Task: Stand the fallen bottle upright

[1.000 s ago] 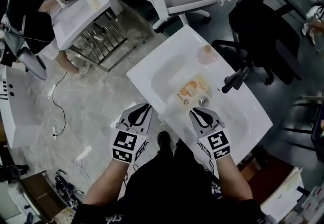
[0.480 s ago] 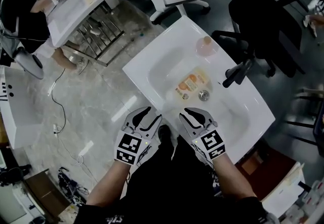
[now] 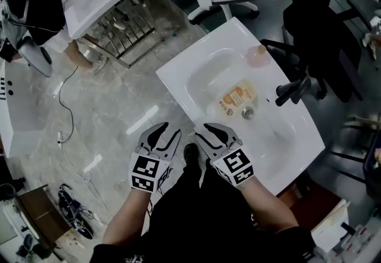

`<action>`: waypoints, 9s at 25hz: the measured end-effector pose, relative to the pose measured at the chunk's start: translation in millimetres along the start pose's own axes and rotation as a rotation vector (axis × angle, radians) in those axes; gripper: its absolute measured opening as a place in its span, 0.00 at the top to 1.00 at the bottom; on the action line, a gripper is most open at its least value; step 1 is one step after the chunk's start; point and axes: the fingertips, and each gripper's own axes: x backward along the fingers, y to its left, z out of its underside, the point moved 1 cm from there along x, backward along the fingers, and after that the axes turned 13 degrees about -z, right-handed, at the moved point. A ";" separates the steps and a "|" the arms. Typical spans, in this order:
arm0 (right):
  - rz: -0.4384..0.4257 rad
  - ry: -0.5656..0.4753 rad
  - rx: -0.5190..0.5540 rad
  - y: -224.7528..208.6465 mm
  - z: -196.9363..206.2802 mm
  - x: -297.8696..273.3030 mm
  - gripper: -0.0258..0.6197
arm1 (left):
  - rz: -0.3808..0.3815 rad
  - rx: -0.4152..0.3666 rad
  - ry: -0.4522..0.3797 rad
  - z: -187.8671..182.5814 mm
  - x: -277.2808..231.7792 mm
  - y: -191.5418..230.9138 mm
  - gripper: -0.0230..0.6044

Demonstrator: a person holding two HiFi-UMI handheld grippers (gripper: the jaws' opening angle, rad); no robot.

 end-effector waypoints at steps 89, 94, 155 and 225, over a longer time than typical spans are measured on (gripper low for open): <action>0.512 0.010 0.262 -159.8 47.3 77.4 0.37 | 0.310 -0.263 -0.117 -123.9 -64.0 -167.5 0.72; 0.503 -0.001 0.282 -164.3 44.6 70.4 0.36 | 0.292 -0.263 -0.112 -124.1 -64.5 -168.0 0.72; 0.826 -0.301 -0.139 -2.1 101.1 398.4 0.45 | 0.557 -0.189 -0.179 -79.8 72.2 -274.3 0.73; 0.915 -0.484 -0.078 32.8 86.5 503.1 0.56 | 0.458 -0.225 -0.249 -99.9 118.0 -266.7 0.80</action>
